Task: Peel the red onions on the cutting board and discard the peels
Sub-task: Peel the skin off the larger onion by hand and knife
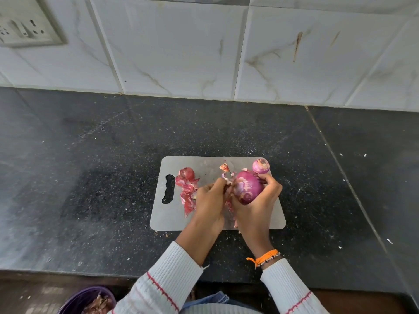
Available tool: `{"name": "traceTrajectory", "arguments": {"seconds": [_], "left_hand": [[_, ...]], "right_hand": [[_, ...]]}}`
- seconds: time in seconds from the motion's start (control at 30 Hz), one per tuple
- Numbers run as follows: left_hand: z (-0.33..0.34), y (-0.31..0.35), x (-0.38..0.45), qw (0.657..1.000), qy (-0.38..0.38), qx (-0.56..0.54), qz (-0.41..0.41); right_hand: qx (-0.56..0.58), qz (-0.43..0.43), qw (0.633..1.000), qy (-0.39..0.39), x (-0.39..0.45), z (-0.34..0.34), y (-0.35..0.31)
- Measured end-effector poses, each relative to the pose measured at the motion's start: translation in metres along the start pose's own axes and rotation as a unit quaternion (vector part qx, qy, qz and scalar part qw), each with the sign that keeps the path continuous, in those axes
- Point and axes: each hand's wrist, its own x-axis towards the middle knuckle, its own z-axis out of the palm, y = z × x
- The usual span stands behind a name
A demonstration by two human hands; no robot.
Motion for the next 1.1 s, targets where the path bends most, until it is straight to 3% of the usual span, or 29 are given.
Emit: {"name": "traceTrajectory", "arguments": {"seconds": [0.07, 0.13, 0.23, 0.33, 0.43, 0.63, 0.83, 0.97, 1.1], "left_hand": [[-0.004, 0.002, 0.003, 0.996, 0.008, -0.079, -0.036], [-0.008, 0.002, 0.005, 0.997, -0.006, -0.069, -0.032], [-0.010, 0.002, 0.006, 0.997, -0.021, 0.046, 0.053], [-0.012, 0.006, 0.008, 0.977, -0.020, 0.152, 0.149], [-0.015, 0.007, 0.012, 0.966, -0.016, 0.196, 0.169], [-0.016, 0.008, 0.011, 0.971, -0.050, 0.184, 0.144], [-0.020, 0.010, 0.007, 0.982, -0.163, 0.087, 0.024], [-0.025, 0.008, 0.010, 0.969, -0.235, 0.081, 0.002], [-0.026, 0.006, 0.012, 0.968, -0.235, 0.093, 0.003]], "right_hand": [[-0.003, 0.017, 1.000, -0.002, 0.004, -0.004, 0.003], [0.009, 0.040, 0.999, -0.019, 0.009, -0.008, 0.003], [0.046, 0.070, 0.995, -0.054, 0.012, -0.012, 0.004], [0.112, 0.111, 0.983, -0.096, 0.012, -0.014, 0.003], [0.179, 0.148, 0.965, -0.124, 0.011, -0.015, 0.001], [0.226, 0.214, 0.937, -0.160, 0.017, -0.017, 0.008], [0.275, 0.260, 0.910, -0.169, 0.019, -0.019, 0.006], [0.280, 0.251, 0.910, -0.175, 0.020, -0.025, 0.003], [0.264, 0.237, 0.918, -0.178, 0.020, -0.028, -0.001]]}}
